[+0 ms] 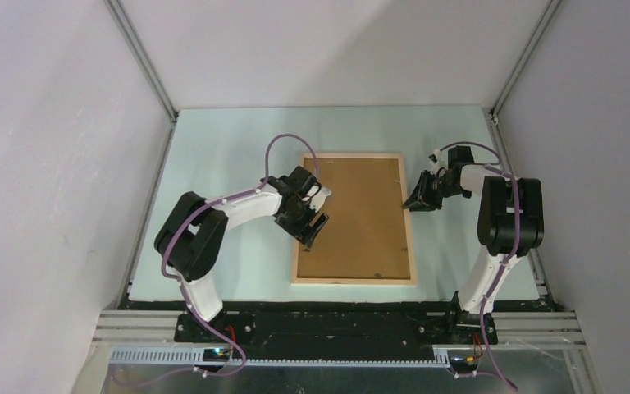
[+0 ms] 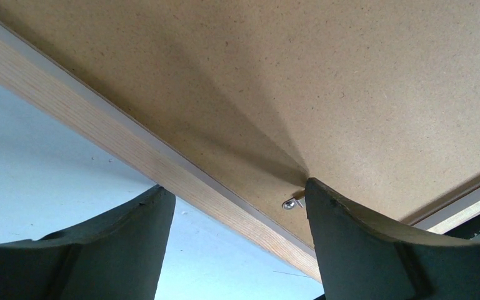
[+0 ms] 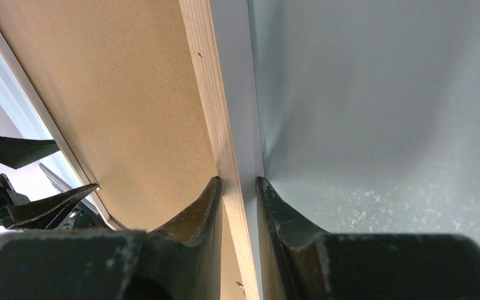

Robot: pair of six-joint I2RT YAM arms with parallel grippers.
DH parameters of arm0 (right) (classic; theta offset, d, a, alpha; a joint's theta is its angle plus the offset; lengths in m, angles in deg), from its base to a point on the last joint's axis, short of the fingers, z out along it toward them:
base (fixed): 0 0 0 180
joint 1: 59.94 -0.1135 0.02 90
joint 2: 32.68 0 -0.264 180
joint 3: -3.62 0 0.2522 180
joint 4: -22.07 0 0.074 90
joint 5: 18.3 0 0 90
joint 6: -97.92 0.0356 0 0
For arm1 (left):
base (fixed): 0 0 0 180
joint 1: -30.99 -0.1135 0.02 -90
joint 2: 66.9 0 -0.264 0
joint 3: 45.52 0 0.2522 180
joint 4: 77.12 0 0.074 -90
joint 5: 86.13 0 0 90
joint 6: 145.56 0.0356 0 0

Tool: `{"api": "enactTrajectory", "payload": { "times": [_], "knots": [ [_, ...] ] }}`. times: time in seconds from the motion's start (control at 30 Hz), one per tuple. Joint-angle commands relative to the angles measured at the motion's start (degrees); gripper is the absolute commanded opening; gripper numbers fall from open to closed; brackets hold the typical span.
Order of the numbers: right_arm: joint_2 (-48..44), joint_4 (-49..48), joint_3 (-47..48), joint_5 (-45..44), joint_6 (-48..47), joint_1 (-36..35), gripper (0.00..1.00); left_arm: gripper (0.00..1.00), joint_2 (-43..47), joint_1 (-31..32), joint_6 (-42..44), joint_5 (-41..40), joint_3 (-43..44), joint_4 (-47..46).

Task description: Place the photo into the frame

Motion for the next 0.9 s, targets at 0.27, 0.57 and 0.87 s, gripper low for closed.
{"api": "enactTrajectory", "payload": {
  "times": [0.27,0.57,0.87],
  "knots": [
    [1.51,-2.96,1.58,-1.58,0.2,1.04,0.0,0.85,3.65,0.58,5.54,-1.41,-4.3,0.25],
    [1.39,-2.76,1.54,-1.29,-0.04,1.22,0.0,0.81,4.75,0.63,6.39,-2.37,-5.07,0.61],
    [1.58,-2.7,1.54,-1.19,-0.08,1.48,0.0,0.74,4.95,0.6,7.14,-2.93,-4.93,1.04]
  ]
}}
